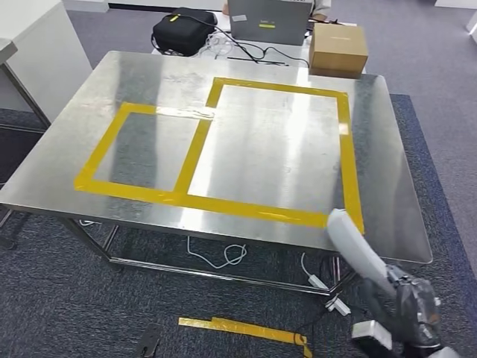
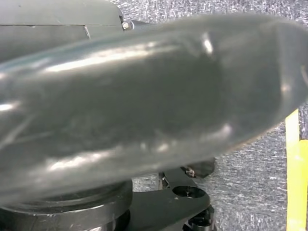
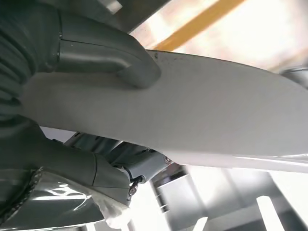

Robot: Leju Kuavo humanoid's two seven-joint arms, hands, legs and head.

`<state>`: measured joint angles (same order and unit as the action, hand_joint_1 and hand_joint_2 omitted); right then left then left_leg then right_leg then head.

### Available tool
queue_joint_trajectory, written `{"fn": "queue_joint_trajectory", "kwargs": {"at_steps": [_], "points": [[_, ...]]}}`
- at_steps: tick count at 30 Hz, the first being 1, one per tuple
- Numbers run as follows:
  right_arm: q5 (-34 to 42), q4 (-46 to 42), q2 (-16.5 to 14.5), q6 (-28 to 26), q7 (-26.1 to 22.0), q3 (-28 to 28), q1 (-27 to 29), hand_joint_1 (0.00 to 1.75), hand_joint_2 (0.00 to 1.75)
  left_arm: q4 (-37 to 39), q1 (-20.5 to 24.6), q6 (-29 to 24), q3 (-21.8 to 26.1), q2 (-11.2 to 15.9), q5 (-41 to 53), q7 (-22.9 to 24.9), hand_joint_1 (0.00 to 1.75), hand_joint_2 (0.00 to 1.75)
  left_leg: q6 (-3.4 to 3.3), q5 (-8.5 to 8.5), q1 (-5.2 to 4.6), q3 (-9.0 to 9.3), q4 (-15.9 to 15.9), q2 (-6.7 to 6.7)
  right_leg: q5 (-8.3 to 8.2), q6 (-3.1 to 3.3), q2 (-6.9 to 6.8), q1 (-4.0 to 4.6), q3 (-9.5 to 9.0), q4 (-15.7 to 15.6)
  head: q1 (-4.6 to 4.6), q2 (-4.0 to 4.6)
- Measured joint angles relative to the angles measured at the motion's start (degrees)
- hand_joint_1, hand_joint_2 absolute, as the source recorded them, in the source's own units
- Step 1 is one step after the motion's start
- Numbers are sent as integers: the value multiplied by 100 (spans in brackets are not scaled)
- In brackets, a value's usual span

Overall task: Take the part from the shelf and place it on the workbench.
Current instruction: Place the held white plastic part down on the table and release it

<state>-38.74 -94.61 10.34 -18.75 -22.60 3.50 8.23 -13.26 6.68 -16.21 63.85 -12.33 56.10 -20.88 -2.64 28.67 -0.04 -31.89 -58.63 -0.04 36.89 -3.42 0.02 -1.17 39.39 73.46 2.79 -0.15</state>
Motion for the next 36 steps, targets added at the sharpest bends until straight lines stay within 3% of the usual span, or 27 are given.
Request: {"fn": "queue_joint_trajectory", "kwargs": {"at_steps": [1, 2, 3, 5, 6, 9, 11, 14, 15, 16, 17, 19, 21, 24, 26, 27, 30, 31, 32, 34, 36], "points": [[-43, 289, 105, 20, 49, -243, -169, 175, 175, 0, 1, 6, -2, 2, 7, 17, 0, 0, -12, 2, -17, 2, -1, -10, -78, 8, 1, 5, 35, 29, -2, 0], [-100, 548, 193, 15, 153, -453, -335, 175, 175, 1, 0, 15, -5, 4, 12, 32, 0, 0, -18, 9, -32, 14, -2, -19, -262, 27, 2, 14, -38, -170, -2, 0], [-157, 782, 254, -7, 296, -615, -515, 175, 175, 1, 5, 26, -8, 4, 15, 43, 0, 0, -21, 20, -44, 30, -5, -25, -506, 53, 2, 23, -188, -539, -1, 0], [-243, 1482, 420, -61, 557, -978, -975, 175, 175, 2, 35, 46, -19, -1, 23, 63, 0, 0, -10, 45, -80, 28, -25, -26, -812, 95, 4, 39, -495, -1234, 6, 0], [-270, 1849, 517, -81, 610, -1149, -1214, 175, 175, 3, 56, 51, -24, -4, 26, 74, 0, 0, 4, 47, -97, 5, -38, -34, -860, 107, -2, 42, -572, -1416, 8, -1], [-292, 2995, 932, -140, 461, -1757, -1809, 175, 175, 3, 57, 50, -27, 6, 19, 119, 0, 0, 56, 48, -118, -42, -54, -69, -865, 140, -23, 24, -604, -1511, 3, -1], [-263, 3522, 1153, -142, 252, -2080, -2042, 175, 175, 3, 34, 42, -27, 22, 3, 132, 0, 0, 124, 183, -114, -114, -243, -67, -875, 182, -25, -19, -645, -1553, 27, 0], [-259, 3787, 1262, -61, 196, -2334, -2158, 175, 175, 3, 32, 42, -27, 37, -14, 127, 0, 0, 236, 607, -47, -638, -1255, -49, -849, 229, -31, -39, -687, -1573, 64, 0], [-268, 3845, 1270, -37, 213, -2397, -2169, 175, 175, 3, 25, 42, -27, 42, -15, 127, 0, 0, 257, 662, -27, -810, -1543, -45, -837, 234, -32, -40, -697, -1572, 65, 0], [-279, 3895, 1272, -26, 216, -2446, -2175, 175, 175, 3, 15, 42, -26, 44, -17, 127, 0, 0, 269, 613, -15, -899, -1652, -43, -824, 232, -31, -41, -712, -1571, 65, 0], [-293, 3931, 1272, -21, 206, -2484, -2178, 175, 175, 3, 7, 40, -26, 45, -19, 127, 0, 0, 271, 450, -8, -880, -1534, -42, -808, 227, -30, -42, -733, -1570, 65, 0], [-348, 3944, 1274, 3, 160, -2522, -2183, 175, 175, 3, 1, 39, -26, 49, -20, 127, 0, 0, 230, -12, -11, -605, -833, -41, -773, 204, -26, -41, -789, -1573, 62, 0], [-451, 3840, 1272, 92, 119, -2513, -2194, 175, 175, 3, 12, 39, -27, 51, -23, 127, 0, 0, 164, -230, -33, -361, -235, -39, -746, 156, -17, -25, -806, -1568, 60, 0], [-673, 3483, 1259, 286, 172, -2355, -2217, 175, 175, 3, 27, 50, -25, 50, -61, 120, 0, 0, 86, -198, -45, -304, -52, -39, -744, 59, -19, -25, -770, -1592, 58, 0], [-826, 3153, 1246, 369, 261, -2133, -2244, 175, 175, 3, 32, 75, -20, 43, -95, 102, 0, 0, 23, -230, -22, -262, 24, -38, -639, 15, -24, -37, -699, -1471, 50, 0], [-886, 2961, 1240, 397, 322, -1995, -2251, 175, 175, 4, 37, 90, -19, 38, -99, 90, 0, 0, -6, -244, -10, -239, 55, -36, -503, 5, -22, -40, -585, -1238, 43, 0], [-975, 2324, 1229, 464, 543, -1551, -2119, 175, 175, 6, 39, 108, -18, 12, -87, 57, 0, 0, -45, -235, -17, -227, 60, -43, -72, -29, -14, -44, -42, -150, 41, 0], [-986, 2122, 1227, 475, 592, -1418, -2034, 175, 175, 7, 33, 109, -18, 2, -85, 52, 0, 0, -47, -227, -18, -219, 58, -51, -85, -42, -14, -48, 61, 7, 41, 0], [-992, 1943, 1227, 479, 619, -1309, -1960, 175, 175, 8, 28, 109, -18, -3, -84, 50, 0, 0, -41, -216, -16, -208, 53, -61, -216, -52, -15, -54, 56, -72, 41, 0], [-992, 1656, 1226, 479, 635, -1161, -1875, 175, 175, 9, 22, 109, -18, -13, -74, 46, 0, 0, 0, -177, -11, -180, 26, -77, -648, -68, -21, -70, -217, -751, 40, 0], [-966, 1437, 1226, 464, 598, -1080, -1816, 175, 175, 10, 29, 103, -19, -15, -37, 35, 0, 0, 63, -134, -32, -187, -30, -88, -855, -46, -16, -63, -517, -1356, 42, 0]]}}
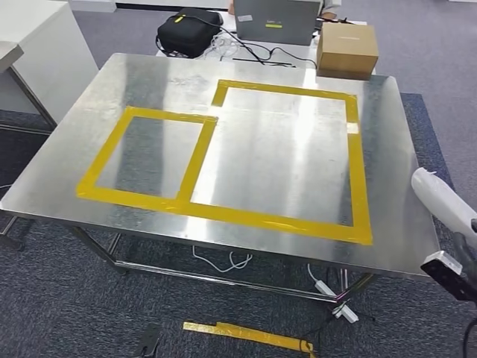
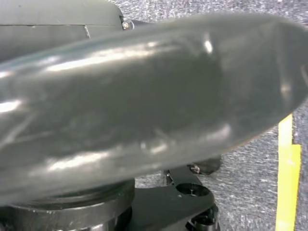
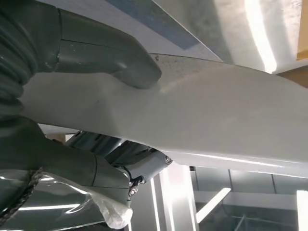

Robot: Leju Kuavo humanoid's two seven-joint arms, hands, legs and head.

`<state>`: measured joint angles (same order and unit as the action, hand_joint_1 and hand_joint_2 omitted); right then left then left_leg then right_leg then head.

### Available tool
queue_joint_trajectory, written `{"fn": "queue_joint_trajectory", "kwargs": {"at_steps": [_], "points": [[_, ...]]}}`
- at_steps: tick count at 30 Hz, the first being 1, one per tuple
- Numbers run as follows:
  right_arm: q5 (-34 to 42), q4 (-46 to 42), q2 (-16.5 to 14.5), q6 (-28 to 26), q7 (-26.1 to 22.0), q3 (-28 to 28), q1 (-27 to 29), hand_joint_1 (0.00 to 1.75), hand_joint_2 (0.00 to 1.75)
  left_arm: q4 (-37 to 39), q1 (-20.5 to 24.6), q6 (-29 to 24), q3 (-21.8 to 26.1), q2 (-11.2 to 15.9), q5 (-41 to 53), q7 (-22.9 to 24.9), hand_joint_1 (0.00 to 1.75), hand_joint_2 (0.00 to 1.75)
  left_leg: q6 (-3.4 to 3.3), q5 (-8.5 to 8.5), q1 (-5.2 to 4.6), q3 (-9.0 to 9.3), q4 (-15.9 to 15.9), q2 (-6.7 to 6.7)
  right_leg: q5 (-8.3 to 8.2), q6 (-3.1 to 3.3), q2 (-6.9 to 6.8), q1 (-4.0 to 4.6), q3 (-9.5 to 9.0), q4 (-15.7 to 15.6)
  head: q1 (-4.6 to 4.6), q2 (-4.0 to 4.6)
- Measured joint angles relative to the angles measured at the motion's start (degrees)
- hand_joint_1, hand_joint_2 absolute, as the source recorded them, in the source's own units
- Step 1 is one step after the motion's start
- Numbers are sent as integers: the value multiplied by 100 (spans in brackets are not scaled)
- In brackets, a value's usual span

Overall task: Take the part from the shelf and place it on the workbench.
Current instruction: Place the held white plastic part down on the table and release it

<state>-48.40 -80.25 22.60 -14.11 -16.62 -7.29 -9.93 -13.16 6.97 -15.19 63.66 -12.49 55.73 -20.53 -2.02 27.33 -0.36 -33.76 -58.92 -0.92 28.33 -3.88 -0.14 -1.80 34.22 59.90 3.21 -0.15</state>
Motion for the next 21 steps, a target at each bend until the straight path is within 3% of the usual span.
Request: {"fn": "queue_joint_trajectory", "kwargs": {"at_steps": [3, 5, 7, 9, 10, 11, 12, 14, 15, 16, 19, 21], "points": [[40, -420, -1, -61, -90, 114, 330, 175, 175, 0, 2, -56, -9, -14, 78, -8, 0, 0, 63, 15, -11, -20, -35, -11, 33, 107, 10, 19, -88, -130, 22, 0], [42, -704, -2, -84, -116, 196, 557, 175, 175, 0, 9, -90, -14, -31, 109, -3, 0, 0, 114, 111, -2, -43, -133, 2, 34, 175, 7, 7, -103, -136, 37, 0], [43, -888, -2, -102, -116, 250, 653, 175, 175, 0, 28, -98, -17, -42, 124, 0, 0, 0, 176, 404, 14, -248, -619, 26, 36, 230, 5, -3, -117, -140, 63, 0], [44, -1002, -2, -115, -116, 270, 723, 175, 175, 0, 36, -102, -19, -45, 127, 3, 0, 0, 208, 732, 30, -602, -1385, 38, 44, 254, 3, 7, -122, -140, 78, 0], [43, -1054, -2, -118, -119, 284, 780, 175, 175, 0, 33, -108, -19, -45, 129, 4, 0, 0, 208, 783, 33, -718, -1630, 40, 48, 258, 2, 14, -127, -140, 77, 0], [39, -1112, -2, -119, -127, 304, 851, 175, 175, 0, 31, -118, -20, -46, 131, 4, 0, 0, 197, 723, 33, -739, -1666, 40, 52, 261, 2, 21, -136, -140, 77, 0], [32, -1184, -3, -121, -143, 333, 927, 175, 175, 0, 30, -133, -22, -46, 134, 4, 0, 0, 176, 561, 32, -653, -1477, 40, 58, 262, 3, 27, -149, -139, 77, 0], [-6, -1354, -5, -143, -191, 407, 1071, 175, 175, 0, 38, -164, -34, -47, 144, 10, 0, 0, 104, 166, 16, -293, -724, 40, 75, 253, 5, 41, -178, -140, 74, 0], [-35, -1437, -8, -164, -212, 446, 1134, 175, 175, 0, 43, -177, -43, -53, 149, 14, 0, 0, 72, 60, 5, -133, -383, 40, 82, 240, 8, 50, -181, -138, 74, 0], [-74, -1516, -11, -188, -228, 487, 1199, 175, 175, 0, 48, -187, -53, -60, 155, 22, 0, 0, 50, 24, -8, -38, -170, 40, 83, 219, 7, 55, -175, -139, 73, 0], [-219, -1706, -26, -236, -293, 629, 1376, 175, 175, 1, 28, -209, -67, -80, 165, 45, 0, 0, 14, 40, -10, 2, -22, 39, 81, 131, -1, 49, -146, -161, 77, 0], [-304, -1779, -36, -269, -320, 726, 1424, 175, 175, 1, 12, -215, -69, -88, 157, 50, 0, 0, -37, 0, 17, 35, 51, 46, 222, 83, 0, 47, -52, 16, 63, 0]]}}
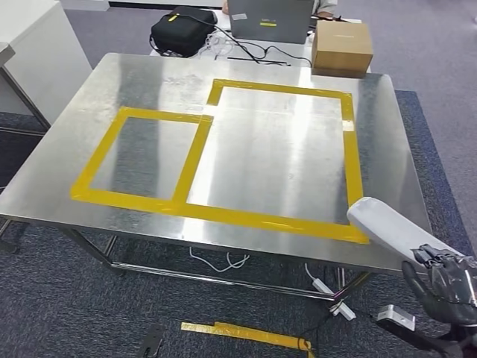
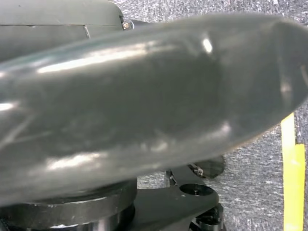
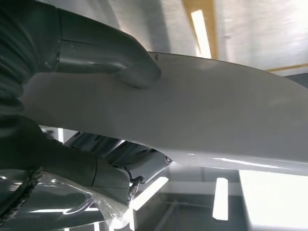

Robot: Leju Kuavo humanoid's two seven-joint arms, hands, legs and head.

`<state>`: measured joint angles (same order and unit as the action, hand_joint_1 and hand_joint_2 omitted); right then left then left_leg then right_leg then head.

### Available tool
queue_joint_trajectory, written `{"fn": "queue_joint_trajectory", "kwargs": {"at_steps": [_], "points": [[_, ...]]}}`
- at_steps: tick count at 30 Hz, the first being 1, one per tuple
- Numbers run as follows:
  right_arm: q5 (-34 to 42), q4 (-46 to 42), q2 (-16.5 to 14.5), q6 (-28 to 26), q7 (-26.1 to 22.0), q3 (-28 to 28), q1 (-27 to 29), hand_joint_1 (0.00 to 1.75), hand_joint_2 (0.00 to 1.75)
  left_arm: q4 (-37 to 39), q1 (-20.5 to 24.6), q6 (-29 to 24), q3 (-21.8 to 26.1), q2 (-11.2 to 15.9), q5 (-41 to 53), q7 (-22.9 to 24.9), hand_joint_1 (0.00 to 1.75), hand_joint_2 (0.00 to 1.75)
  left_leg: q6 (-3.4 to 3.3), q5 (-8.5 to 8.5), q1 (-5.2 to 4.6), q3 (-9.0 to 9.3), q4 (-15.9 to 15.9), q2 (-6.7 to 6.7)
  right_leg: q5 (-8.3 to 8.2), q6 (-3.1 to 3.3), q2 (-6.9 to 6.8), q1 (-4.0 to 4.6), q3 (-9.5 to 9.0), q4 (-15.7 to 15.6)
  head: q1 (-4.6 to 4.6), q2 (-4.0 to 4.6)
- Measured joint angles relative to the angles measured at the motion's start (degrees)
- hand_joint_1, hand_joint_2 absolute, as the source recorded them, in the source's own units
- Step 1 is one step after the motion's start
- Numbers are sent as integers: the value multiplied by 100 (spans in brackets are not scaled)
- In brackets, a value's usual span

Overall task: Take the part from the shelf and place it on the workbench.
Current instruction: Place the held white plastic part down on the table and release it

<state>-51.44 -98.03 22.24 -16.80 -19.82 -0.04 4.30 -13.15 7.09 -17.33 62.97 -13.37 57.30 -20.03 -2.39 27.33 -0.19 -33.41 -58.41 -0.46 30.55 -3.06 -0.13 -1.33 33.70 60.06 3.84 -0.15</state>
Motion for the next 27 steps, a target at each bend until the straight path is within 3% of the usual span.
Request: {"fn": "queue_joint_trajectory", "kwargs": {"at_steps": [3, 4, 5, 6, 7, 9, 11, 13, 15, 18, 19, 20, 21, 22, 24, 26, 27], "points": [[-90, -29, -24, -36, 5, 150, 3, 175, 175, 1, -3, 4, -2, -4, -26, -3, 0, 0, -36, -20, 2, 7, 27, -15, 471, -40, 6, 3, 475, 994, -19, 0], [-128, -23, -35, -29, 8, 217, -10, 175, 175, 1, -9, 9, -2, -2, -45, -6, 0, 0, -39, -19, -2, 6, 25, -34, 544, -50, 5, 3, 614, 1267, -17, 0], [-170, -10, -45, -17, 15, 290, -45, 175, 175, 1, -15, 14, -1, 1, -65, -10, 0, 0, -39, -19, -5, 7, 23, -55, 516, -55, 6, 2, 668, 1360, -17, 0], [-220, 16, -61, -2, 25, 383, -115, 175, 175, 1, -19, 23, 1, 5, -82, -14, 0, 0, -36, -21, -6, 9, 20, -84, 385, -56, 10, 1, 612, 1233, -17, 0], [-266, 49, -81, 11, 44, 486, -211, 175, 175, 1, -19, 32, 2, 9, -98, -17, 0, 0, -29, -22, -5, 11, 15, -118, 182, -52, 45, -6, 454, 911, -17, 0], [-348, 126, -135, 24, 104, 704, -419, 175, 175, 1, -5, 48, 3, 15, -117, -19, 0, 0, 10, -23, -13, -6, -14, -204, -97, -29, 243, -32, 61, 154, -17, 0], [-425, 199, -197, 23, 181, 905, -573, 175, 175, 1, 6, 60, 3, 26, -140, -29, 0, 0, 85, -50, -13, -57, -33, -308, -133, 17, 359, -36, -127, -175, -12, 0], [-492, 282, -272, 20, 239, 1088, -710, 175, 175, 1, -4, 76, 5, 51, -157, -42, 0, 0, 166, -83, 8, -99, -34, -390, -156, 85, 267, -21, -144, -195, -9, 0], [-535, 357, -337, 2, 291, 1239, -837, 175, 175, 1, -8, 91, 6, 74, -162, -50, 0, 0, 236, 22, 11, -179, -193, -272, -177, 158, 152, -28, -164, -221, 12, 0], [-578, 449, -385, -56, 355, 1398, -915, 175, 175, 1, 10, 107, 7, 100, -163, -56, 0, 0, 313, 497, 21, -632, -1158, -39, -166, 220, -57, -16, -182, -235, 42, 0], [-600, 480, -392, -77, 378, 1440, -919, 175, 175, 1, 4, 109, 7, 108, -163, -56, 0, 0, 325, 600, 26, -779, -1470, -23, -160, 228, -127, -7, -184, -235, 43, 0], [-627, 506, -397, -103, 407, 1480, -919, 175, 175, 1, -9, 110, 7, 116, -163, -56, 0, 0, 325, 601, 28, -841, -1607, -17, -155, 232, -194, 0, -187, -234, 43, 0], [-655, 528, -399, -128, 438, 1512, -919, 175, 175, 1, -22, 111, 8, 126, -163, -56, 0, 0, 315, 497, 28, -797, -1525, -7, -149, 235, -256, 8, -193, -234, 44, 0], [-683, 546, -401, -152, 466, 1539, -922, 175, 175, 1, -33, 113, 9, 138, -163, -56, 0, 0, 292, 317, 23, -650, -1240, 22, -141, 235, -317, 15, -206, -234, 44, 0], [-748, 568, -401, -198, 514, 1575, -932, 175, 175, 1, -36, 114, 12, 159, -163, -55, 0, 0, 209, 4, -25, -258, -451, 222, -117, 217, -428, 42, -233, -230, 44, 0], [-858, 594, -402, -248, 567, 1600, -945, 175, 175, 1, -28, 115, 13, 173, -163, -50, 0, 0, 139, -70, -82, -72, -43, 373, -97, 181, -537, 70, -246, -233, 39, 0], [-924, 612, -403, -269, 596, 1614, -952, 175, 175, 1, -30, 116, 13, 180, -162, -45, 0, 0, 118, -55, -100, -72, -15, 356, -92, 157, -594, 81, -253, -242, 38, 0]]}}
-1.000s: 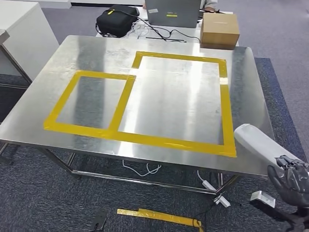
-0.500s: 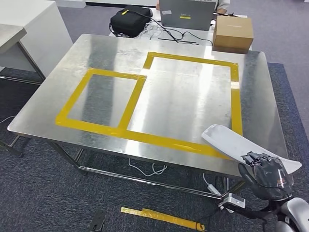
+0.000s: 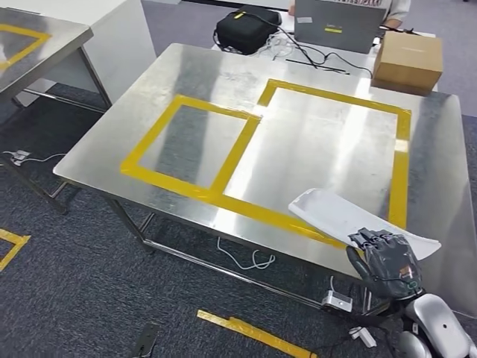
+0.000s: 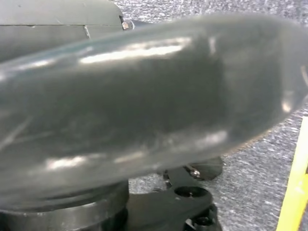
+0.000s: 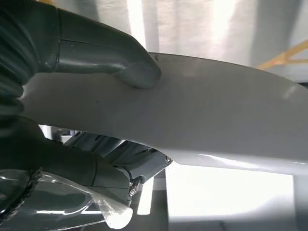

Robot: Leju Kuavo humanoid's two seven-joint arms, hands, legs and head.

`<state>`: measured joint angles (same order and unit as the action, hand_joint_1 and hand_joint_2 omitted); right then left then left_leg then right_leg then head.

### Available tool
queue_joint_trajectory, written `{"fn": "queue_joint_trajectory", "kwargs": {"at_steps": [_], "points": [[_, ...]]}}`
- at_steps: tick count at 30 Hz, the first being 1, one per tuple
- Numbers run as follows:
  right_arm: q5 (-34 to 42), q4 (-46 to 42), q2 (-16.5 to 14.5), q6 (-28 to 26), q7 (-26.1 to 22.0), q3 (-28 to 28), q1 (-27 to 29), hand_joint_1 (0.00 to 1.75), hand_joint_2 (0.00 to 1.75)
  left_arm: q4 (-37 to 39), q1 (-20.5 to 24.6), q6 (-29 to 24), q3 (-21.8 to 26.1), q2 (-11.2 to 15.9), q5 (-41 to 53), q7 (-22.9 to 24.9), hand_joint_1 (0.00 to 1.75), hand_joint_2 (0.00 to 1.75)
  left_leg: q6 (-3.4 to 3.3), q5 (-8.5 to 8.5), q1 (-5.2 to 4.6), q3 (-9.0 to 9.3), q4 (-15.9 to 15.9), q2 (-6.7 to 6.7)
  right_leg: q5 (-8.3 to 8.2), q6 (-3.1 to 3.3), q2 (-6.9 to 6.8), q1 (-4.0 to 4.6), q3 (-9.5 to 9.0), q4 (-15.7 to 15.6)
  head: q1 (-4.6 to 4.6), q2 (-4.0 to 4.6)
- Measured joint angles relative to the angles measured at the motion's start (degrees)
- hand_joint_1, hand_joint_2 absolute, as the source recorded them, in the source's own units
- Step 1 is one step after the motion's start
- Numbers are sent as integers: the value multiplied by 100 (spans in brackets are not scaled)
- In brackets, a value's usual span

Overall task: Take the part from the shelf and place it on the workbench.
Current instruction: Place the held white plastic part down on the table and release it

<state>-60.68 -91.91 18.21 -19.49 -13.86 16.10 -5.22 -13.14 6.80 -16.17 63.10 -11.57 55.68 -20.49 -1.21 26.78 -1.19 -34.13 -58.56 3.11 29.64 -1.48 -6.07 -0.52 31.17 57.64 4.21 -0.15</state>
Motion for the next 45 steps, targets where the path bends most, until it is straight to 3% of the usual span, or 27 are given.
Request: {"fn": "queue_joint_trajectory", "kwargs": {"at_steps": [1, 3, 6, 8, 9, 10, 12, 13, 15, 17, 19, 21, 23, 24, 26, 28, 30, 32, 34, 36, 37, 38, 39, 40, 42, 43, 45], "points": [[-54, 16, -2, -11, 23, 16, -10, 175, 175, 0, -9, 1, 0, 6, 1, 4, 0, 0, -26, -12, 4, -4, 14, -57, 4, -26, -57, 0, -16, -16, -1, 0], [-131, 45, -7, -33, 54, 50, -39, 175, 175, 0, -32, 1, 2, 16, 4, 13, 0, 0, -88, -54, 33, 14, 74, -174, 103, -86, 82, -18, 25, 77, -15, 0], [-176, 107, -9, -70, 74, 84, -60, 175, 175, 0, -25, 1, 7, 20, 20, 29, 0, 0, -141, -87, 71, 20, 111, -355, 575, -138, 529, -46, 498, 1012, -50, 0], [-192, 163, -9, -71, 106, 112, -51, 175, 175, 0, -27, 2, 9, 19, 30, 54, 0, 0, -146, -85, 69, 21, 106, -495, 707, -156, 588, -47, 802, 1563, -51, 0], [-199, 183, -9, -71, 121, 127, -49, 175, 175, 0, -31, 2, 10, 20, 34, 68, 0, 0, -145, -84, 70, 26, 101, -570, 602, -160, 595, -50, 813, 1535, -50, 0], [-204, 197, -9, -72, 131, 139, -50, 175, 175, 0, -34, 2, 11, 20, 34, 77, 0, 0, -139, -80, 74, 35, 91, -648, 396, -162, 615, -58, 710, 1276, -50, 0], [-209, 214, -10, -73, 140, 157, -60, 175, 175, 0, -30, 2, 13, 21, 35, 84, 0, 0, -103, -60, 79, 28, 51, -794, 21, -164, 826, -96, 361, 504, -53, 0], [-211, 224, -11, -76, 139, 163, -64, 175, 175, 0, -25, 2, 13, 22, 36, 84, 0, 0, -74, -55, 83, 1, 22, -862, -56, -154, 958, -114, 220, 229, -52, -1], [-215, 245, -14, -81, 132, 177, -63, 175, 175, 0, -24, 2, 14, 23, 37, 85, 0, 0, -5, -69, 99, -72, -15, -987, -27, -118, 1097, -117, 125, 77, -51, -1], [-232, 256, -19, -85, 133, 189, -70, 175, 175, 0, -43, 2, 16, 29, 44, 86, 0, 0, 58, -74, 111, -111, -34, -1035, -33, -50, 971, -119, 106, 62, -47, 0], [-283, 267, -23, -92, 160, 198, -94, 175, 175, 0, -43, 4, 19, 33, 54, 86, 0, 0, 121, 71, 97, -227, -274, -779, -34, 32, 819, -128, 69, 38, -11, 0], [-381, 292, -21, -109, 226, 195, -94, 175, 175, 0, -18, 13, 20, 31, 70, 86, 0, 0, 177, 396, 112, -549, -944, -458, -12, 91, 649, -105, 41, 31, 20, 0], [-475, 311, 2, -168, 308, 158, -24, 175, 175, 0, -8, 21, 17, 23, 115, 86, 0, 0, 203, 601, 136, -852, -1564, -369, 16, 109, 478, -85, 19, 32, 20, 0], [-503, 301, 26, -223, 334, 117, 52, 175, 175, 0, -13, 22, 13, 18, 142, 86, 0, 0, 202, 553, 139, -871, -1608, -356, 33, 108, 399, -79, 2, 33, 22, 0], [-529, 219, 101, -362, 357, -13, 285, 175, 175, 0, -22, 7, -3, 7, 195, 87, 0, 0, 158, 206, 131, -596, -1082, -294, 79, 94, 245, -66, -55, 32, 21, 0], [-533, 61, 204, -518, 347, -212, 607, 175, 175, 0, -9, -32, -34, -11, 251, 98, 0, 0, 83, -33, 74, -226, -377, -101, 136, 47, 99, -44, -107, 32, 19, 0], [-534, -121, 300, -645, 330, -447, 959, 175, 175, 0, 6, -72, -67, -36, 299, 115, 0, 0, 25, -29, 16, -100, -104, -10, 174, -16, -32, -22, -135, 23, 11, 0], [-561, -291, 374, -706, 317, -648, 1241, 175, 175, 0, -3, -95, -87, -59, 327, 131, 0, 0, -25, -28, 21, -85, -48, -110, 207, -74, -107, -24, -172, -3, 10, 0], [-623, -413, 419, -722, 301, -776, 1393, 175, 175, 0, -1, -103, -100, -80, 331, 144, 0, 0, -77, -48, 54, -19, 33, -206, 346, -116, 99, -42, -127, 140, -5, 0], [-705, -424, 431, -630, 247, -833, 1387, 175, 175, 0, 33, -92, -105, -101, 308, 152, 0, 0, -110, -56, 71, 14, 70, -305, 655, -133, 438, -51, 194, 775, -31, 0], [-742, -372, 425, -547, 214, -832, 1320, 175, 175, 0, 50, -80, -105, -108, 286, 157, 0, 0, -117, -54, 69, 12, 69, -356, 795, -139, 527, -52, 416, 1171, -35, 0], [-769, -299, 414, -460, 184, -819, 1228, 175, 175, 0, 60, -67, -104, -114, 267, 165, 0, 0, -121, -52, 67, 14, 67, -414, 861, -146, 571, -53, 610, 1486, -34, 0], [-784, -215, 401, -398, 168, -796, 1128, 175, 175, 0, 64, -57, -104, -117, 250, 173, 0, 0, -122, -51, 65, 19, 63, -474, 804, -150, 585, -57, 707, 1590, -32, 0], [-793, -138, 387, -364, 157, -774, 1038, 175, 175, 0, 66, -51, -103, -117, 239, 180, 0, 0, -119, -49, 67, 27, 55, -545, 631, -154, 597, -63, 686, 1460, -33, 0], [-797, -30, 373, -344, 151, -739, 910, 175, 175, 0, 72, -46, -103, -116, 231, 187, 0, 0, -91, -34, 81, 37, 26, -709, 187, -170, 755, -103, 403, 761, -35, 0], [-798, 10, 369, -343, 150, -724, 868, 175, 175, 0, 81, -45, -103, -115, 231, 187, 0, 0, -67, -25, 82, 24, -8, -795, 65, -175, 884, -128, 249, 414, -39, 0], [-804, 79, 362, -344, 156, -696, 817, 175, 175, 0, 92, -44, -103, -113, 231, 189, 0, 0, -6, -38, 88, -40, -46, -949, 59, -145, 1041, -142, 94, 133, -46, 0]]}}
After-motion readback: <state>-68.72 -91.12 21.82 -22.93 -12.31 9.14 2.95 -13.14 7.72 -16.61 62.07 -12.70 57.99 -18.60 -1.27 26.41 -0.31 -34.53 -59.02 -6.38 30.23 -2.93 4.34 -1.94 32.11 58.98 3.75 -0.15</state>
